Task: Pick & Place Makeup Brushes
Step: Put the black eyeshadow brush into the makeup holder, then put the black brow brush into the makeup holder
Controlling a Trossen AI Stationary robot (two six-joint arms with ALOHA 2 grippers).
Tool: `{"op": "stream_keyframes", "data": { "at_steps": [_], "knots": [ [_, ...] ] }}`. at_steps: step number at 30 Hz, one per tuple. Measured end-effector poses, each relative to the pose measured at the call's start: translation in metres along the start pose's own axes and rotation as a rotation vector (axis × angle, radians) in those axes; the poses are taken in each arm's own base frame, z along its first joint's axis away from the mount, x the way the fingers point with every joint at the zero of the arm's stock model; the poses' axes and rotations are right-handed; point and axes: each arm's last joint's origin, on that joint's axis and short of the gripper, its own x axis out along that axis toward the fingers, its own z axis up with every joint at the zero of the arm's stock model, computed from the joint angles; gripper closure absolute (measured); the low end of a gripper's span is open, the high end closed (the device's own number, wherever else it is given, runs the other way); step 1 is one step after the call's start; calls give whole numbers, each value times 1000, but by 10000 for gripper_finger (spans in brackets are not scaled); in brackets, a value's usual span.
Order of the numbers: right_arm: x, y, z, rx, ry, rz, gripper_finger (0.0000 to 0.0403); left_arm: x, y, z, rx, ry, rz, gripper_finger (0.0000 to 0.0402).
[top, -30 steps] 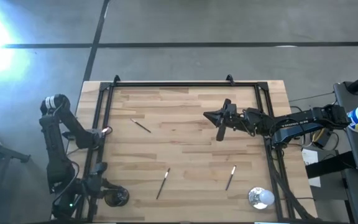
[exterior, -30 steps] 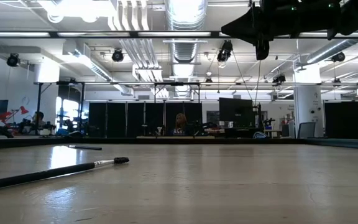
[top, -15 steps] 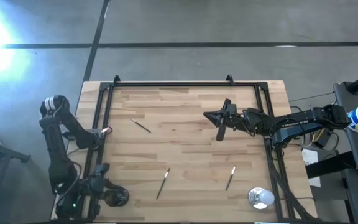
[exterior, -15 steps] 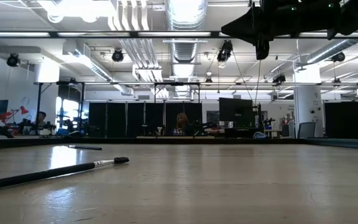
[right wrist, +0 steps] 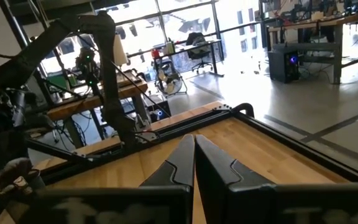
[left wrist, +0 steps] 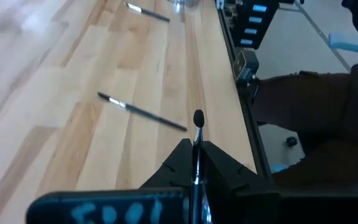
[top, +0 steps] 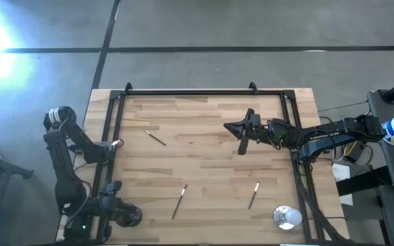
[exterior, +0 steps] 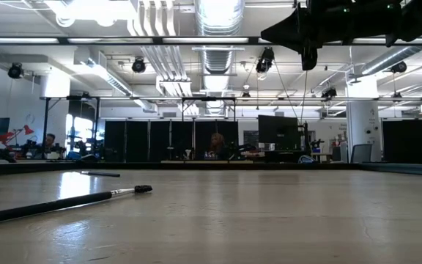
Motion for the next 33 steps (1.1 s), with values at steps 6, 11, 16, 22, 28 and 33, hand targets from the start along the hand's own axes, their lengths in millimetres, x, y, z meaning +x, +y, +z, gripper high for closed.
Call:
{"op": "stream_keyframes", "data": {
  "at_steps": [6, 11, 16, 22, 28, 33],
  "knots": [
    [0, 0, 0, 0, 0, 1, 394, 2, 3, -5, -34, 45, -5, 382],
    [0, 0, 0, 0, -1, 1, 394, 2, 3, -5, -67, 43, -6, 370],
    [0, 0, 1, 2, -7, 3, 394, 1, 2, -3, -85, 34, -8, 355],
    [0, 0, 1, -1, -9, 4, 394, -4, -1, 5, -112, 23, -25, 334],
    [0, 0, 1, -10, -9, 4, 394, -15, 1, 22, -123, 0, -66, 322],
    [0, 0, -1, -56, 8, 6, 394, -18, 21, 43, -185, -43, -33, 329]
  ]
}}
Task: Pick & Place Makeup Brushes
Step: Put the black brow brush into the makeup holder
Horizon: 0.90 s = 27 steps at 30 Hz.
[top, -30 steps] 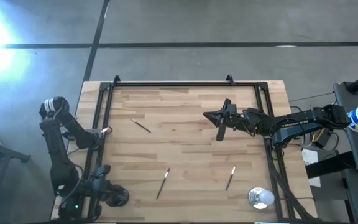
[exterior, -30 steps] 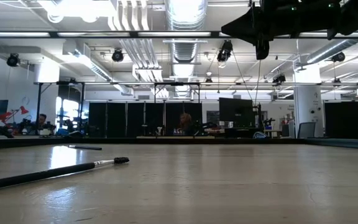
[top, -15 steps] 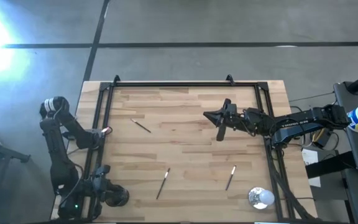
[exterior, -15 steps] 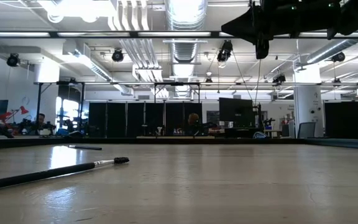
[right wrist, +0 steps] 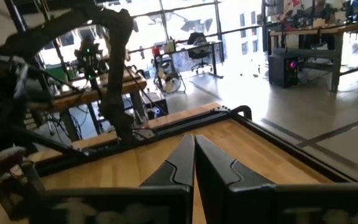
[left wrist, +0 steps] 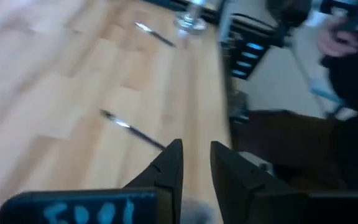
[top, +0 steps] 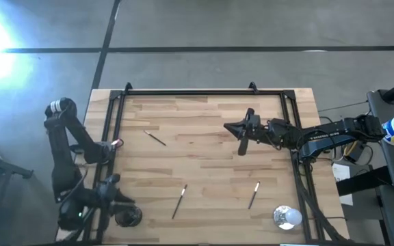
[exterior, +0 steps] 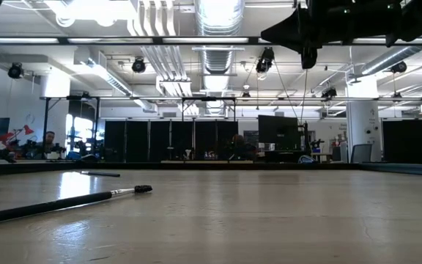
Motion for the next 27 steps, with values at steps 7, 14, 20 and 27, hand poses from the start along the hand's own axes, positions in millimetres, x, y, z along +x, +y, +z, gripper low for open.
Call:
{"op": "stream_keyframes", "data": {
  "at_steps": [7, 14, 20, 27],
  "knots": [
    [-1, -3, -12, -69, 126, -22, 394, 31, 38, 31, -40, 29, 190, 367],
    [-5, -8, -27, -113, 232, -52, 394, 93, 74, 52, -204, 149, 326, 393],
    [-14, -14, -47, -127, 292, -64, 394, 136, 82, 62, -363, 174, 339, 393],
    [-28, -23, -70, -60, 320, -81, 394, 181, 66, 70, -433, 242, 393, 346]
  ]
}}
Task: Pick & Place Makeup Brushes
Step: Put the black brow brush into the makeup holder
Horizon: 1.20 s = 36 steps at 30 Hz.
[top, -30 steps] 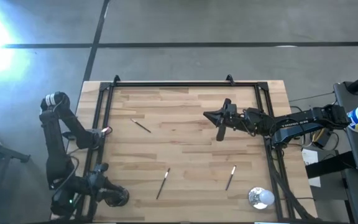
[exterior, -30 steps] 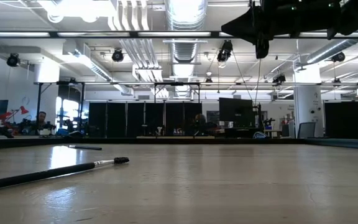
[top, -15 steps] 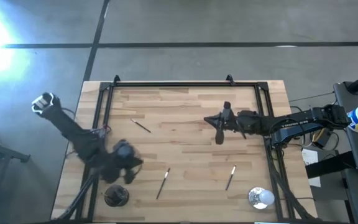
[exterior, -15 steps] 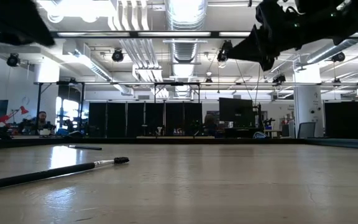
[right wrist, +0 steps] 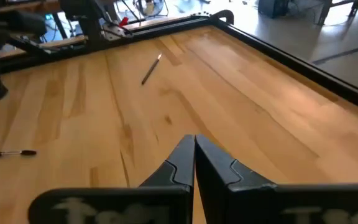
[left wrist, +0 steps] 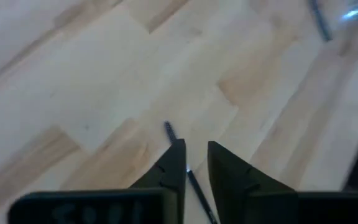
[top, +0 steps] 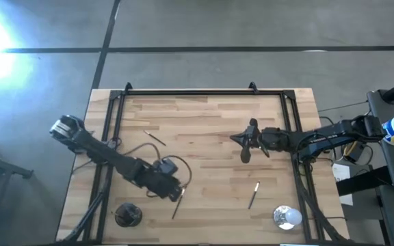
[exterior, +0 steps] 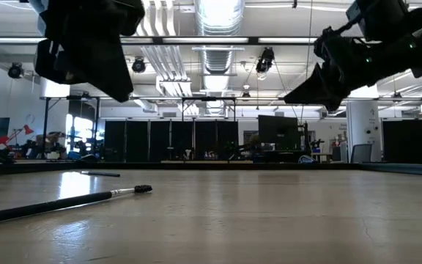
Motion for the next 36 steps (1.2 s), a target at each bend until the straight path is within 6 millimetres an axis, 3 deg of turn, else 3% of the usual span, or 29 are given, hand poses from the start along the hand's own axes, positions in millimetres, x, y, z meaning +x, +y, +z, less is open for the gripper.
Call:
{"op": "stream_keyframes", "data": {
  "at_steps": [7, 15, 21, 27, 36],
  "knots": [
    [-8, -7, -18, 55, -52, 15, 394, 24, -31, 3, -26, 69, 188, 295],
    [-14, -7, -19, 40, -73, 27, 394, 59, -55, 8, -40, 128, 363, 289],
    [-15, -3, -23, 9, -63, 51, 394, 78, -54, 10, -99, 141, 440, 289],
    [-16, -1, -23, -5, -64, 63, 394, 85, -43, 8, -157, 173, 471, 289],
    [-16, -1, -22, -2, -74, 65, 394, 100, -35, 1, -191, 192, 409, 309]
  ]
}}
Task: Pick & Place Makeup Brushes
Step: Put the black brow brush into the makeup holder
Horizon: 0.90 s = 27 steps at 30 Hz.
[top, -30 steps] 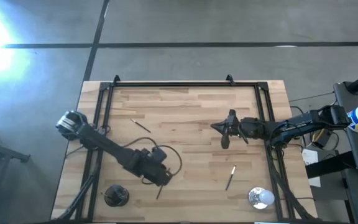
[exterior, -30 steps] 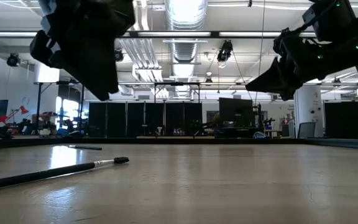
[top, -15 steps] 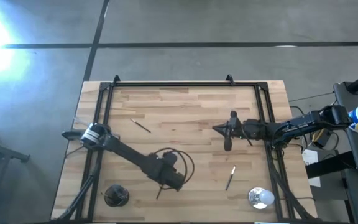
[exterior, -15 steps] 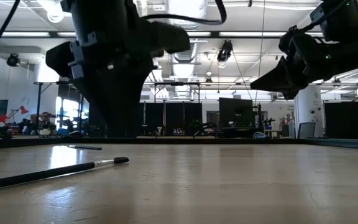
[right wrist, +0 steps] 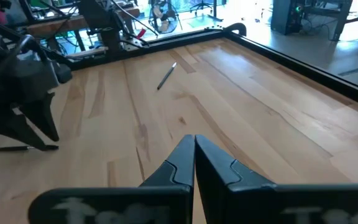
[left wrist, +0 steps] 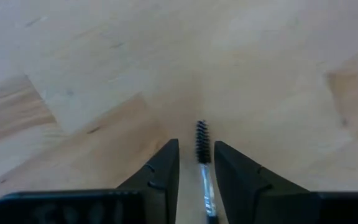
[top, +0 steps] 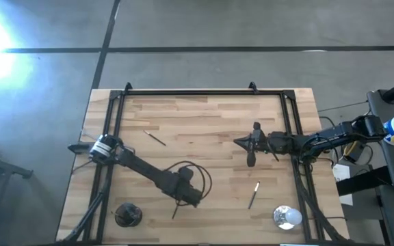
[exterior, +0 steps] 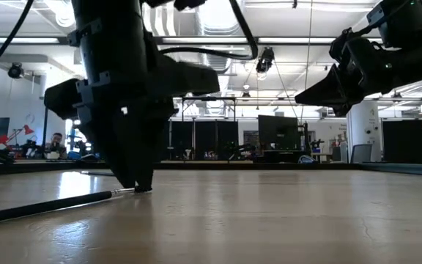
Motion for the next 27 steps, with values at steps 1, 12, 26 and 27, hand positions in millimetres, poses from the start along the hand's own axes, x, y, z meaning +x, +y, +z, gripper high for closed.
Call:
{"op": "stream_keyframes", "data": {
  "at_steps": [1, 12, 26, 27],
  "knots": [
    [0, 0, 0, 0, 0, 0, 394, 2, 2, 0, 0, 1, 7, 312],
    [0, 0, 0, 1, -5, 1, 394, 9, 9, 4, 42, 7, 32, 392],
    [0, 0, 0, 1, -5, 1, 394, -74, 3, 18, 487, -12, -215, 401],
    [0, 0, 0, 1, -5, 1, 394, -86, 5, 17, 513, -25, -247, 401]
  ]
}}
